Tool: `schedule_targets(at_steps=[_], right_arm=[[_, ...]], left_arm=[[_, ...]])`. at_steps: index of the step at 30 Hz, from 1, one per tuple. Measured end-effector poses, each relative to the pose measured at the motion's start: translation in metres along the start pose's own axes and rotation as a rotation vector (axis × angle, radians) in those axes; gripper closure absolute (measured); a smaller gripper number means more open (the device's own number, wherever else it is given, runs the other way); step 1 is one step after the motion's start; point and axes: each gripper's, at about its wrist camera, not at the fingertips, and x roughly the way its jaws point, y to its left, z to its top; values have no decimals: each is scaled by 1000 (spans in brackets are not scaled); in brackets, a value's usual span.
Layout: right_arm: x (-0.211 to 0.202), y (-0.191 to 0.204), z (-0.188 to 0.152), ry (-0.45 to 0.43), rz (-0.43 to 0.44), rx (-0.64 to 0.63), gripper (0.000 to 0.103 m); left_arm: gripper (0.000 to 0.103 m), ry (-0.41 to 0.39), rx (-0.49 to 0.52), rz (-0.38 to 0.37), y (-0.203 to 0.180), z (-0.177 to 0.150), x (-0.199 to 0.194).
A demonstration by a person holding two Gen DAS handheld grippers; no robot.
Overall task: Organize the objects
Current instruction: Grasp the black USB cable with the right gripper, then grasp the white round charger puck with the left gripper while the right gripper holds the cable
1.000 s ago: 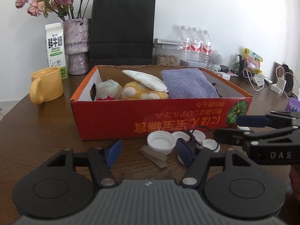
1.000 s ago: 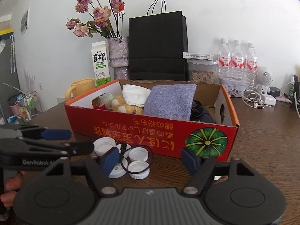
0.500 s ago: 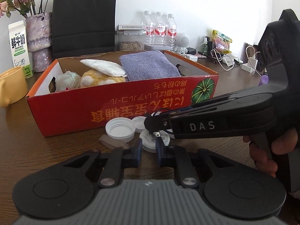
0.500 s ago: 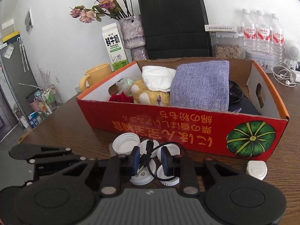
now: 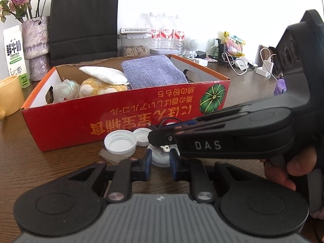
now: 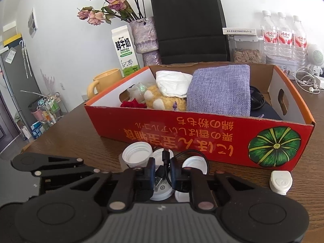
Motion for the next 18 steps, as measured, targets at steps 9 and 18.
schedule_targets(at_steps=[9,18], right_arm=[[-4,10,-6,-3,12,-27,90],[-13,18,-10,-60,-56,-91,97]], left_arm=[[63,46,39,3,-5,2,10],[63,48,58,0,-8,1,10]])
